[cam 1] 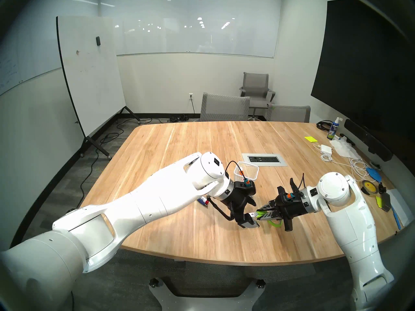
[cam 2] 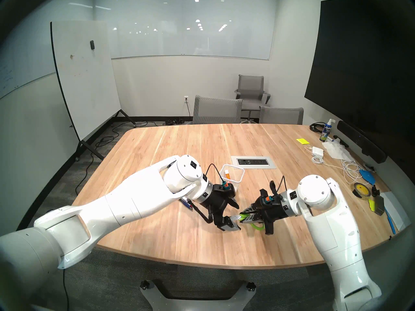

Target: Place the pen, the marker, and the scissors into the pen holder

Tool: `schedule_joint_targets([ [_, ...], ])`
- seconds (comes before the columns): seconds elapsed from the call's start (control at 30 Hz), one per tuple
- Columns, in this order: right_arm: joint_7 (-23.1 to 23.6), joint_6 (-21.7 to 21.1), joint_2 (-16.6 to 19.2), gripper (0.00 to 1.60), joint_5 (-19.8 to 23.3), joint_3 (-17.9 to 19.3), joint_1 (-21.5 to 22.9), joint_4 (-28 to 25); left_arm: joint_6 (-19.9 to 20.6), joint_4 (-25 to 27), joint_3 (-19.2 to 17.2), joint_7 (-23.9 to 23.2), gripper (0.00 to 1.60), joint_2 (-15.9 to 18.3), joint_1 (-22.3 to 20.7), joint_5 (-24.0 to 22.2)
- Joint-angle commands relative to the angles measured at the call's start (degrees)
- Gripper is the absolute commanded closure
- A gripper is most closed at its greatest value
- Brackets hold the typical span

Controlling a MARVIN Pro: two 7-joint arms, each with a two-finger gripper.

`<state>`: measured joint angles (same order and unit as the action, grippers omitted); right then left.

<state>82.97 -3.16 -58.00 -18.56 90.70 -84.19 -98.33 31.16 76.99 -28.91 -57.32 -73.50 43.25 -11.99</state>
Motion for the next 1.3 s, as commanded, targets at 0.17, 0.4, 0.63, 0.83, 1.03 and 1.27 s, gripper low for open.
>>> schedule_joint_targets([
  [0.17,0.6,-0.3,0.2,1.6,0.7,0.7,0.8,-1.7,1.8,-0.7,1.9,0.2,0.0,-1.5,-2.1,1.9],
  [0.4,1.2,-0.6,0.1,1.6,0.8,0.9,0.9,-1.9,3.1,-2.5,3.2,0.7,0.0,-2.8,-2.6,3.6],
  [0.63,1.6,-0.8,-0.1,1.6,0.7,1.2,0.7,-2.1,3.2,-2.9,3.0,1.0,0.0,-3.1,-2.5,3.7],
  [0.83,1.6,-0.7,-0.3,1.6,0.5,1.2,0.4,-2.1,3.3,-3.0,2.8,1.2,0.0,-3.3,-2.5,3.8],
  [1.03,1.5,-0.5,-0.4,1.6,0.3,1.2,0.2,-1.9,3.5,-2.8,2.9,1.4,0.0,-3.4,-2.7,3.6],
  [1.27,1.2,-0.3,-0.6,1.6,0.0,1.1,-0.1,-1.9,3.6,-2.7,3.0,1.4,0.0,-3.6,-2.9,3.6],
])
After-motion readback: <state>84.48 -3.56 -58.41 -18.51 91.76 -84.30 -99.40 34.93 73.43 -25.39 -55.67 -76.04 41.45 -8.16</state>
